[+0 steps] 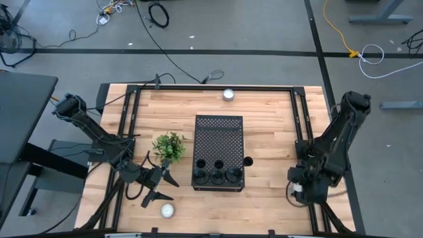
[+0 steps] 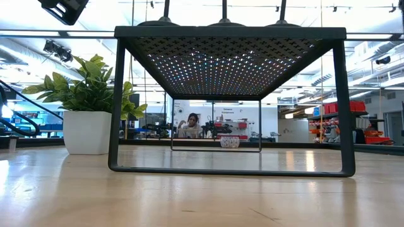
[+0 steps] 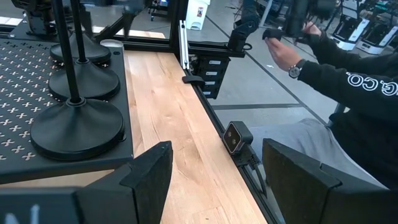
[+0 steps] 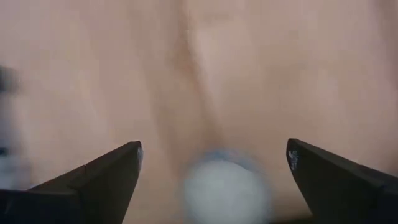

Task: Pick & Place candle stick holders
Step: Put the blue patterned candle on the shelf

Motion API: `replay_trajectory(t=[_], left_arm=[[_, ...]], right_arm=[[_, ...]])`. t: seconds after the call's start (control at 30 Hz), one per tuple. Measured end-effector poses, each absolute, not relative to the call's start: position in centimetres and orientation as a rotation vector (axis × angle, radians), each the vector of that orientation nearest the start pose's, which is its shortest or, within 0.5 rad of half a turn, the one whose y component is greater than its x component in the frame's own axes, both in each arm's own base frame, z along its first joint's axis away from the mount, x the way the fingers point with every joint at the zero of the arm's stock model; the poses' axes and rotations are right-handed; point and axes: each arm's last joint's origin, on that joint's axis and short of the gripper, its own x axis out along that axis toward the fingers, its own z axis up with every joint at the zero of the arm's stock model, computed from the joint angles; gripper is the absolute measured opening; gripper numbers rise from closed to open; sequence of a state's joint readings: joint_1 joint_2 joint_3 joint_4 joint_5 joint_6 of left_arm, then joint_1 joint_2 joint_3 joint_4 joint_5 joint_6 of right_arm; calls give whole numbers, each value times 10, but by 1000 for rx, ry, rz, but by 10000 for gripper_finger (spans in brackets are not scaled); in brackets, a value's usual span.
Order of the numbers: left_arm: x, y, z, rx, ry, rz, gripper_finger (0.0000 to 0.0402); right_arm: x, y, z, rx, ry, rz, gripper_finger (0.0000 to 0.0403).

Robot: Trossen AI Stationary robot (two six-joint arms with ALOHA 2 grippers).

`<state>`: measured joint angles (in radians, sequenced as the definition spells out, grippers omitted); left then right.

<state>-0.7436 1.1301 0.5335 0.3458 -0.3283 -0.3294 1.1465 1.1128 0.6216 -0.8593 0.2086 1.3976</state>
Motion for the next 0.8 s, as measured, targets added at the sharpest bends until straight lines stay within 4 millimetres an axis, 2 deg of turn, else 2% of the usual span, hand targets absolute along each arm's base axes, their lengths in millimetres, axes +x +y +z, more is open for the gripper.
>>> replay_trajectory(t=[0.2, 0.37, 0.8], left_arm=[[180, -153, 231, -195, 282, -372, 248], [180, -153, 231, -195, 282, -372, 248], [180, -153, 231, -195, 282, -372, 248]], right_arm=[[81, 177, 185, 137, 1405, -270, 399], [84, 190, 191, 100, 1515, -330, 399], [85, 198, 186, 207, 1549, -331, 398]])
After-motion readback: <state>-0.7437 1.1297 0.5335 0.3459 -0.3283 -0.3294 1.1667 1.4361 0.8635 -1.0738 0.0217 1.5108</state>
